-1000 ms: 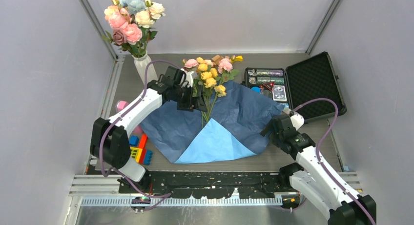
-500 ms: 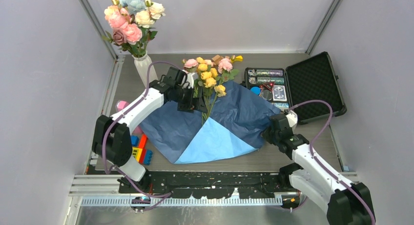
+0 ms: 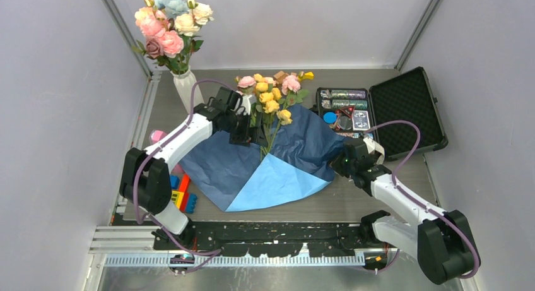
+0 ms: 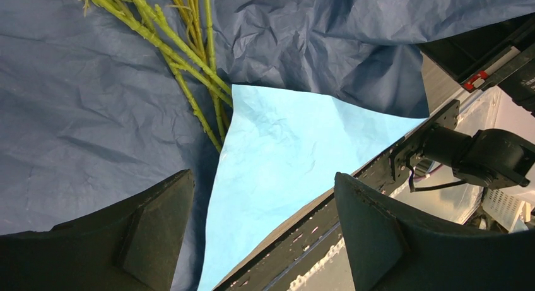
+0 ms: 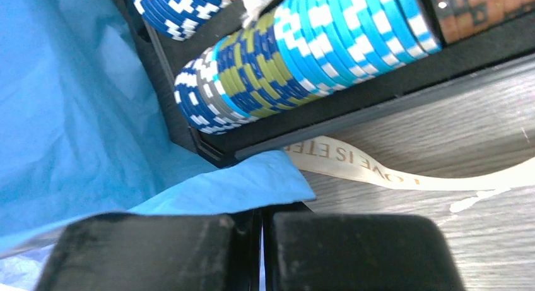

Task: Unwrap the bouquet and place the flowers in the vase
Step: Unfold the wrapping paper at the center of the board, then adjust the fake flower with the wrapping paper.

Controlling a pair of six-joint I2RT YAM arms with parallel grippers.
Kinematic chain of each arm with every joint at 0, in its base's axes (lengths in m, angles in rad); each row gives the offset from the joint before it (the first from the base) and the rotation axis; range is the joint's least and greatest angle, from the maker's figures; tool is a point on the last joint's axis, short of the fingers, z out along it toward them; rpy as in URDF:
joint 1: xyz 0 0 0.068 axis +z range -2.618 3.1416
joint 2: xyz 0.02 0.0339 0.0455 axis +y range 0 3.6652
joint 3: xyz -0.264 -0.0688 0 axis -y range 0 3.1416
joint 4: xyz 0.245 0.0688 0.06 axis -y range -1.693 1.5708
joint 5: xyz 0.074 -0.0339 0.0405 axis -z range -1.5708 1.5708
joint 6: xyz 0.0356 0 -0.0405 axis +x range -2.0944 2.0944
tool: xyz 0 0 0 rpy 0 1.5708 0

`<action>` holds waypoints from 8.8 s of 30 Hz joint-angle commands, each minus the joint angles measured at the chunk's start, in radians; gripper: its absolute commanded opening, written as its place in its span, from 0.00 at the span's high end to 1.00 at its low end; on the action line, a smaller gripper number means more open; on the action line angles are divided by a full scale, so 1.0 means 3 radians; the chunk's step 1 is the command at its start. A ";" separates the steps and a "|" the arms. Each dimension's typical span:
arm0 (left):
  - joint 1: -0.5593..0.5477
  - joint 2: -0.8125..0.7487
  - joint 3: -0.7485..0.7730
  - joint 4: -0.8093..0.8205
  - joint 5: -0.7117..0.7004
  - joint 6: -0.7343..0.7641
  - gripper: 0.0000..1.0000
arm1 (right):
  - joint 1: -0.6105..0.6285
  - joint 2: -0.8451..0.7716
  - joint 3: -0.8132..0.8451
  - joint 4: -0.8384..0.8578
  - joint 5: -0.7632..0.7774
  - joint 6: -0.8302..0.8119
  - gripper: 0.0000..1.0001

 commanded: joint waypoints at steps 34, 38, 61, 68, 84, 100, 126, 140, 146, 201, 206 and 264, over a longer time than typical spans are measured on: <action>-0.0083 0.0404 -0.0072 0.0160 0.0311 -0.0090 0.17 | -0.0265 0.0658 0.1084 0.0083 0.0186 -0.0672 1.00; -0.0134 0.0432 -0.0166 0.0325 0.0308 -0.0203 0.19 | -0.0353 0.0763 0.1146 0.0107 0.0140 -0.0720 1.00; -0.0192 0.0749 -0.0539 0.1326 0.0413 -0.0810 0.25 | -0.0446 -0.0023 0.1196 -0.0446 -0.0050 -0.0978 0.59; -0.0242 0.0912 -0.0405 0.1384 0.0506 -0.0770 0.36 | -0.0446 -0.0274 0.1206 -0.0572 -0.0080 -0.0997 0.59; -0.0471 0.0701 -0.0611 0.1568 0.0812 -0.0797 0.67 | -0.0446 -0.0463 0.1248 -0.0850 -0.0035 -0.1104 0.58; -0.1121 -0.0240 -0.1181 0.1772 0.0693 -0.0551 0.65 | -0.0446 -0.0051 0.1546 -0.0962 -0.0891 -0.1203 0.55; -0.2397 -0.0322 -0.1134 0.1850 0.0951 -0.0386 0.24 | -0.0431 -0.0553 0.2109 -0.1541 -0.0765 -0.1324 0.36; -0.2401 -0.0901 -0.1045 0.1569 0.0189 -0.0285 0.18 | -0.0130 -0.0264 0.1857 -0.1454 -0.1316 -0.1180 0.41; -0.2319 -0.0894 -0.1128 0.1337 -0.0430 -0.0253 0.17 | 0.0582 -0.0151 0.1762 -0.1429 -0.1029 -0.1080 0.41; -0.1924 -0.1500 -0.2096 0.1147 -0.0975 -0.1010 0.15 | 0.0203 -0.0811 0.0243 -0.1057 0.0189 -0.0268 0.32; -0.1930 -0.1447 -0.2052 0.1251 -0.0759 -0.1062 0.16 | 0.0211 -0.0719 0.0347 -0.1178 -0.0470 -0.0277 0.36; 0.0301 -0.1296 -0.0883 0.0365 -0.0483 0.0050 0.11 | 0.1318 0.1589 0.1206 -0.0042 -0.0767 -0.1175 0.59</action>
